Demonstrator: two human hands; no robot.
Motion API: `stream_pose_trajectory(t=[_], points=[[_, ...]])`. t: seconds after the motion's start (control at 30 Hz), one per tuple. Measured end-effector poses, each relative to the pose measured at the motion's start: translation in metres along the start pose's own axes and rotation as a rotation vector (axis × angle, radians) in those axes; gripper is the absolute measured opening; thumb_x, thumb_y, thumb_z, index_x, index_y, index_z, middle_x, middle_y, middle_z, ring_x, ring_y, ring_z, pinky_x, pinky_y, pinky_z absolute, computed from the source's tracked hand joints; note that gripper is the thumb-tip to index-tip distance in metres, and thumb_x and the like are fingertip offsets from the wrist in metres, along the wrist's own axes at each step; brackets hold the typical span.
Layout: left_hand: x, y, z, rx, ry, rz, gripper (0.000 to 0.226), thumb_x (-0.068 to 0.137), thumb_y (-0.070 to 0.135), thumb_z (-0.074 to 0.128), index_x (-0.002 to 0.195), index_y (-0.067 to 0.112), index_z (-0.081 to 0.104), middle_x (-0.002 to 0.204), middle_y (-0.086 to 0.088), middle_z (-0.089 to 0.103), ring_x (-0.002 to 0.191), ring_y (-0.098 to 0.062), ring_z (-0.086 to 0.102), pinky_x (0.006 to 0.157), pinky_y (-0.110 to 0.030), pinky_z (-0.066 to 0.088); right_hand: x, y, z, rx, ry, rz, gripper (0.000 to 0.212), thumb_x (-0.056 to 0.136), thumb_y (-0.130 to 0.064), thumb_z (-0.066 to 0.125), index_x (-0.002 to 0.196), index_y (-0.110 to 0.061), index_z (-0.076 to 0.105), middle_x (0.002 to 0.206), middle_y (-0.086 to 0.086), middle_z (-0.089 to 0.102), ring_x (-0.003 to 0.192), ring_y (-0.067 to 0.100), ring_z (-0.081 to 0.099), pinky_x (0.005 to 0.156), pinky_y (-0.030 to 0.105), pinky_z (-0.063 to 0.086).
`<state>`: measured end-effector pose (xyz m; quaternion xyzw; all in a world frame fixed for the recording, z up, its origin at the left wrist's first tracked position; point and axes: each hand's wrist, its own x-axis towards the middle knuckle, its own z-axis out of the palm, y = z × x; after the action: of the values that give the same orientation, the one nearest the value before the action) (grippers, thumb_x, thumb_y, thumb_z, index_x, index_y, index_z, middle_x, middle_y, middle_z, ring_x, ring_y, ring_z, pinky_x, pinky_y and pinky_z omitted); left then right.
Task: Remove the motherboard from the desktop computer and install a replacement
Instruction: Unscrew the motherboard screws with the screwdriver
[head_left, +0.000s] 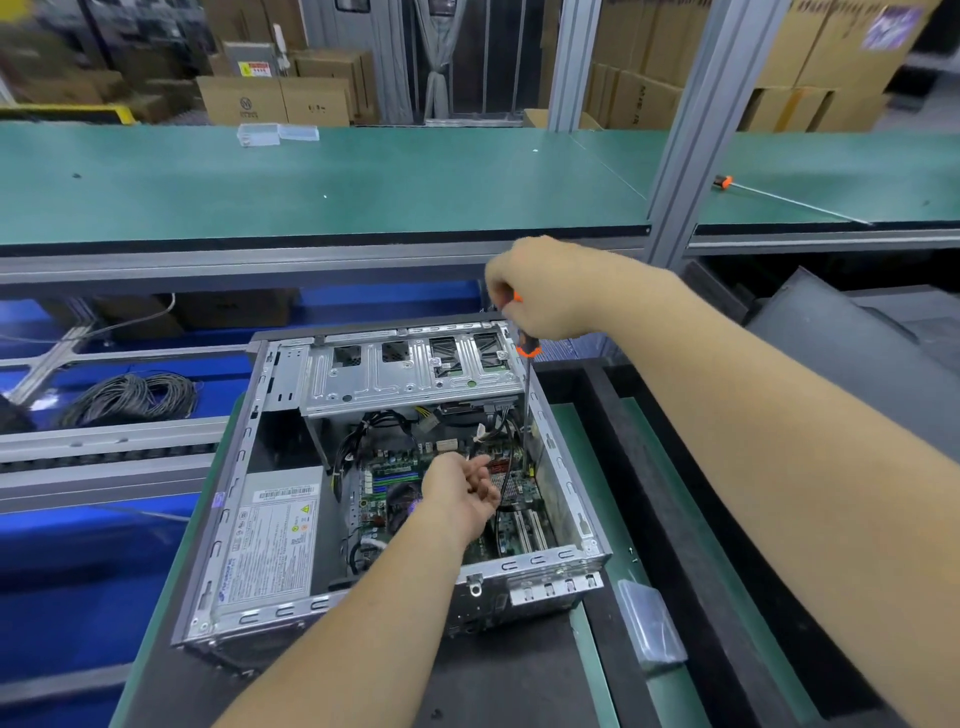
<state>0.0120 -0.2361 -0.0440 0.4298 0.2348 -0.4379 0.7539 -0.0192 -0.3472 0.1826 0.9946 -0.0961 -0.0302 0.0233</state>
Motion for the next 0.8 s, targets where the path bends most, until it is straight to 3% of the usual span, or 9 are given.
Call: stream_pose_trajectory(t=[0.07, 0.13, 0.2, 0.3, 0.33, 0.47, 0.53, 0.6, 0.8], points=[[0.001, 0.001, 0.000, 0.031, 0.011, 0.028, 0.029, 0.096, 0.000, 0.032, 0.101, -0.006, 0.061, 0.077, -0.009, 0.043, 0.064, -0.016, 0.034, 0.059, -0.027, 0.034, -0.001, -0.002, -0.004, 0.072, -0.037, -0.046, 0.024, 0.088, -0.008, 0.060, 0.106, -0.022, 0.053, 0.092, -0.004, 0.047, 0.077, 0.012, 0.048, 0.064, 0.031, 0.042], [0.003, 0.000, 0.000, 0.085, 0.028, 0.031, 0.029, 0.095, 0.000, 0.034, 0.101, -0.005, 0.062, 0.078, -0.009, 0.045, 0.065, -0.017, 0.036, 0.059, -0.027, 0.038, 0.002, -0.003, -0.004, 0.036, 0.014, -0.033, 0.017, 0.093, -0.027, 0.063, 0.102, -0.016, 0.054, 0.088, -0.001, 0.051, 0.077, 0.015, 0.050, 0.063, 0.030, 0.041], [0.003, -0.001, -0.002, 0.118, 0.028, 0.019, 0.029, 0.095, 0.000, 0.034, 0.099, -0.005, 0.062, 0.078, -0.009, 0.044, 0.066, -0.017, 0.036, 0.059, -0.028, 0.039, 0.005, -0.001, -0.003, -0.010, 0.039, 0.043, 0.033, 0.099, -0.042, 0.055, 0.090, -0.010, 0.055, 0.081, 0.004, 0.055, 0.074, 0.025, 0.055, 0.061, 0.032, 0.042], [0.004, -0.002, -0.003, 0.123, 0.029, 0.013, 0.029, 0.095, 0.000, 0.034, 0.096, -0.004, 0.063, 0.076, -0.008, 0.044, 0.065, -0.017, 0.037, 0.059, -0.028, 0.040, 0.005, 0.004, -0.003, 0.022, -0.007, -0.004, 0.006, 0.096, -0.018, 0.054, 0.102, -0.017, 0.057, 0.093, -0.001, 0.057, 0.085, 0.025, 0.054, 0.070, 0.033, 0.042], [0.005, -0.002, -0.003, 0.122, 0.033, 0.013, 0.029, 0.095, 0.000, 0.034, 0.096, -0.004, 0.063, 0.076, -0.008, 0.045, 0.064, -0.017, 0.037, 0.059, -0.028, 0.040, 0.004, 0.007, -0.005, 0.039, -0.039, -0.015, 0.017, 0.093, -0.014, 0.056, 0.107, -0.022, 0.053, 0.092, -0.005, 0.052, 0.085, 0.022, 0.051, 0.070, 0.032, 0.040], [0.008, -0.002, -0.004, 0.146, 0.041, 0.020, 0.028, 0.095, 0.000, 0.035, 0.097, -0.004, 0.063, 0.075, -0.008, 0.045, 0.064, -0.017, 0.037, 0.060, -0.028, 0.041, 0.003, 0.009, 0.000, 0.066, 0.037, 0.035, 0.021, 0.096, -0.035, 0.059, 0.102, -0.018, 0.049, 0.085, 0.001, 0.055, 0.067, 0.018, 0.051, 0.057, 0.031, 0.037], [0.008, -0.002, -0.004, 0.165, 0.039, 0.026, 0.028, 0.095, 0.000, 0.036, 0.098, -0.004, 0.063, 0.075, -0.008, 0.045, 0.064, -0.017, 0.038, 0.059, -0.028, 0.041, 0.004, 0.010, 0.005, 0.109, 0.061, 0.017, 0.010, 0.095, -0.022, 0.057, 0.101, -0.018, 0.051, 0.088, 0.003, 0.060, 0.068, 0.019, 0.055, 0.056, 0.031, 0.039], [0.008, -0.002, -0.004, 0.182, 0.046, 0.037, 0.028, 0.095, 0.000, 0.036, 0.097, -0.004, 0.064, 0.074, -0.008, 0.045, 0.063, -0.017, 0.038, 0.058, -0.028, 0.041, 0.002, 0.007, 0.007, 0.213, 0.011, -0.049, 0.020, 0.088, -0.009, 0.055, 0.102, -0.022, 0.051, 0.087, -0.004, 0.064, 0.074, 0.012, 0.058, 0.059, 0.030, 0.044], [0.009, -0.002, -0.004, 0.217, 0.055, 0.049, 0.026, 0.094, -0.002, 0.039, 0.096, -0.003, 0.065, 0.072, -0.008, 0.046, 0.062, -0.017, 0.038, 0.056, -0.029, 0.042, 0.006, 0.007, 0.012, 0.228, 0.118, -0.065, 0.014, 0.092, -0.021, 0.066, 0.097, -0.020, 0.053, 0.082, -0.011, 0.053, 0.075, 0.014, 0.059, 0.064, 0.031, 0.045]])
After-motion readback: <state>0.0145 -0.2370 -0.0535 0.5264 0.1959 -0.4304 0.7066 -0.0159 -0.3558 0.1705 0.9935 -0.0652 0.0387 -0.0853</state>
